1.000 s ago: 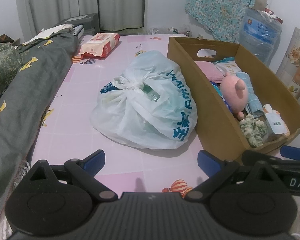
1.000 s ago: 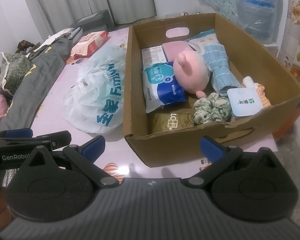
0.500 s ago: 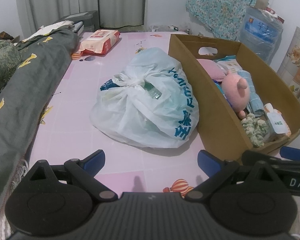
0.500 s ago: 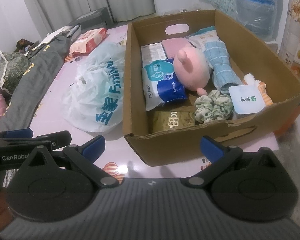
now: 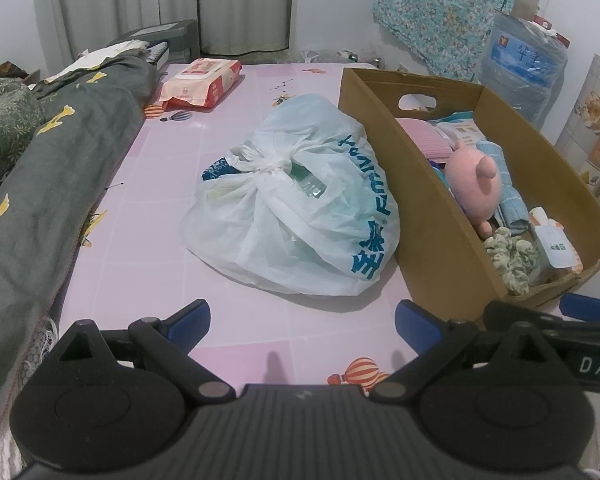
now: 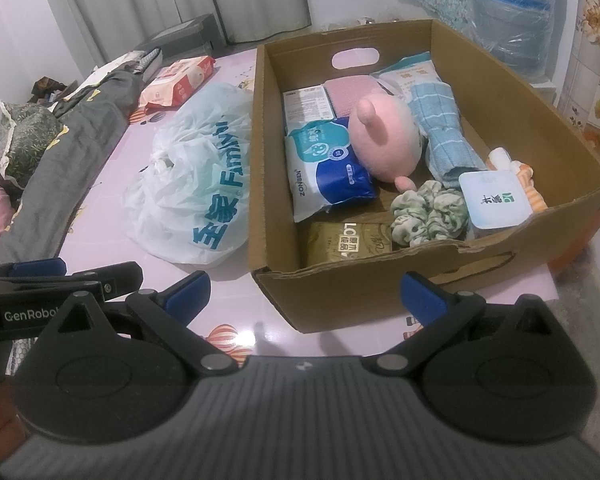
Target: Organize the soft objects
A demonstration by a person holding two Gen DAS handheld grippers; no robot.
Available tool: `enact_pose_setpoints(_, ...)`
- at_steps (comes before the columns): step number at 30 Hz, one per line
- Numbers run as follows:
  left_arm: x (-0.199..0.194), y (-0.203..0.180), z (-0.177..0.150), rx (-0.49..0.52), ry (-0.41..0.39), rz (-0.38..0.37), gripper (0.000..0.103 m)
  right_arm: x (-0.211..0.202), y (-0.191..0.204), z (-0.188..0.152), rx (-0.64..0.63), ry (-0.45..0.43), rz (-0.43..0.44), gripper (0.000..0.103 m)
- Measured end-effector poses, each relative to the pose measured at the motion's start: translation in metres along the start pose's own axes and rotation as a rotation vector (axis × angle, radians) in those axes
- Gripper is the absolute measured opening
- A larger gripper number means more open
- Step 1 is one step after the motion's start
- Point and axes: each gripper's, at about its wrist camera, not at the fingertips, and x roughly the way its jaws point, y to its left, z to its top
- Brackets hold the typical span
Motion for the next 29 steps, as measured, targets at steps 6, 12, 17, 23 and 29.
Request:
enact_pose_setpoints(6,0.0003,-0.0001,-0.0001,0.001,-0.001,0.001,0.1,0.0001,-0.0002,0.0004,-0.001,0.0,0.0,0.102)
enact_pose_setpoints(12,0.0002,-0.0002,-0.0001,0.0,0.0,0.0,0.099,-0.0001,-0.0004,0.0005,-0.002,0.0,-0.001,0.102)
enact_pose_setpoints(17,0.0,0.0,0.0001,0.001,-0.002,-0.001,0.099,-0.0006,0.0001,0.0003,-0.002,0.0,-0.002,0.102)
enact_pose_setpoints(23,-0.001,-0.0015,0.0002,0.006,-0.006,-0.001,0.1,-0.0005,0.0005,0.0008,-0.003,-0.001,-0.002,0.102)
enact_pose_setpoints(29,-0.0011,-0.0032,0.0004,0.01,-0.006,0.005,0.1,-0.0002,0.0009,0.0006,-0.001,0.001,-0.001,0.102)
